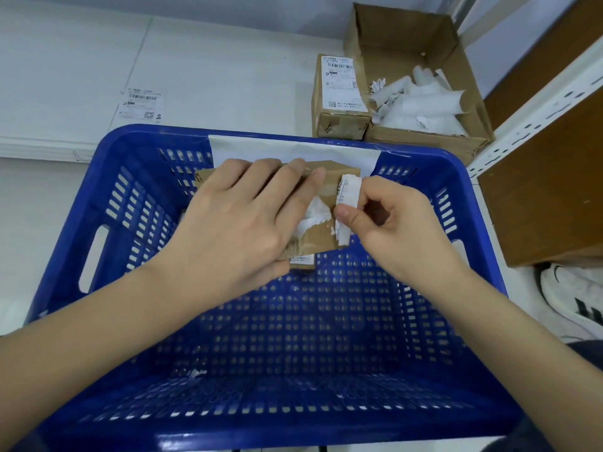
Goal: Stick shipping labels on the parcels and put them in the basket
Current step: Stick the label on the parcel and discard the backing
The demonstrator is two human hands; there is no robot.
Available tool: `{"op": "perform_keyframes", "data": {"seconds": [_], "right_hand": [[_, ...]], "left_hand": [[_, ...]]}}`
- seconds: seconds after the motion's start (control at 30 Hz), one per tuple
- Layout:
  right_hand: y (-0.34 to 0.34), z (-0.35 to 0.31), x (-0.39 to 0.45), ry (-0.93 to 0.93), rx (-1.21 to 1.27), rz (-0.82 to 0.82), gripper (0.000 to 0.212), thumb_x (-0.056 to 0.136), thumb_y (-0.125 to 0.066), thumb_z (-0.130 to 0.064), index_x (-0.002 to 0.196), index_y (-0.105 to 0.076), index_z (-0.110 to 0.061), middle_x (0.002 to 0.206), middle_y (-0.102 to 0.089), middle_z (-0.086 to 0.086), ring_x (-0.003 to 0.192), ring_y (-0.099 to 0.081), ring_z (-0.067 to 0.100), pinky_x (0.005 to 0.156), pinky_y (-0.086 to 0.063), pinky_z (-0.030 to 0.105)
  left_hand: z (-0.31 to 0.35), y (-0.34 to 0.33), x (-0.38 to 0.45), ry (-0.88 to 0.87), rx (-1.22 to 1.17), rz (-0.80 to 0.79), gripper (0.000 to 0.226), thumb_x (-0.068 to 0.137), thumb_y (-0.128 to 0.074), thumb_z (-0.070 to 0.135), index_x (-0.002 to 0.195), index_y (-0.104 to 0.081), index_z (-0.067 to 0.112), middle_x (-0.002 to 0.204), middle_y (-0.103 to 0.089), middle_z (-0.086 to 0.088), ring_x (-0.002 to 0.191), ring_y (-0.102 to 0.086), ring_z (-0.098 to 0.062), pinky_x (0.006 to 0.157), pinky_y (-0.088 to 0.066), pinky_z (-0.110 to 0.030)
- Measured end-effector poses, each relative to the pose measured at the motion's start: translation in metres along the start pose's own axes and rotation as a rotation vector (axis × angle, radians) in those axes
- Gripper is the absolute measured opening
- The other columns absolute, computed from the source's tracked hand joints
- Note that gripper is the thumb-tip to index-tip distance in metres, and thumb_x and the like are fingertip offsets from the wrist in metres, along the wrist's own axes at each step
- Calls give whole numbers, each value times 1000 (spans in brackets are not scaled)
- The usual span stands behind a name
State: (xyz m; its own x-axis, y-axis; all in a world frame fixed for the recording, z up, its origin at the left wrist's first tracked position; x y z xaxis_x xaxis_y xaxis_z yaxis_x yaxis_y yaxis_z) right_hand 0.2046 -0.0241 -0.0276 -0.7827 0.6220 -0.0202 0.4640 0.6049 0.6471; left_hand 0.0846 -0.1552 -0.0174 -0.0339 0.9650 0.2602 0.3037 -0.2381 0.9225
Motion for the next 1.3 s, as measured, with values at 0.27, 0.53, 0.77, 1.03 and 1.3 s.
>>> {"op": "perform_keyframes", "data": {"seconds": [0.27, 0.53, 0.77, 1.03, 1.3], "right_hand": [[9, 3, 5, -2, 197, -88, 23, 91, -61, -13, 79, -57, 6, 84, -60, 25, 75, -55, 30, 70, -48, 32], [18, -2, 6, -31, 258, -151, 23, 93, -57, -14, 93, -61, 8, 101, -64, 23, 96, -60, 33, 90, -49, 46], [22, -1, 5, -29, 262, -133, 23, 93, -56, -10, 93, -60, 12, 101, -64, 27, 94, -60, 34, 81, -55, 28], [24, 3, 6, -131, 326, -109, 24, 91, -57, -6, 87, -56, 18, 91, -71, 12, 78, -69, 12, 67, -55, 19], [27, 0, 3, -132, 357, -131, 24, 91, -56, -6, 87, -55, 18, 97, -68, 24, 89, -66, 30, 79, -57, 30]], "left_hand": [[-11, 3, 4, -20, -159, 28, 77, 85, -41, 56, 132, -51, -4, 119, -61, -21, 96, -61, -36, 76, -34, -41], [-24, 3, 6, -57, -245, 61, 89, 90, -24, 71, 134, -50, -1, 118, -61, -18, 95, -54, -32, 72, -34, -39], [-26, 1, 9, -60, -309, 47, 91, 88, -23, 74, 135, -52, 1, 118, -61, -15, 96, -52, -27, 72, -33, -37], [-14, -2, 10, -11, -248, 30, 89, 71, -44, 63, 133, -52, 1, 116, -62, -14, 92, -61, -31, 72, -36, -37], [-23, -4, 9, -19, -322, 14, 92, 66, -50, 65, 135, -52, 4, 118, -62, -10, 94, -59, -27, 72, -43, -34]]}}
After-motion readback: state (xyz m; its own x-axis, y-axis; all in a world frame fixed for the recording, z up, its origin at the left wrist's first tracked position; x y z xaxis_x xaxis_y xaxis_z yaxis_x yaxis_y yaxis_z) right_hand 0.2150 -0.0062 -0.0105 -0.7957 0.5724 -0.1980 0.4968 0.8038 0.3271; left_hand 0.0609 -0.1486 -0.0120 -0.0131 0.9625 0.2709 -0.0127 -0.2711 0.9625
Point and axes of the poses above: each hand's wrist, its own x-axis towards the middle knuckle, its own y-axis out of the back of the hand, z = x × y, the point moved 3 cm from there along x, towards the middle knuckle
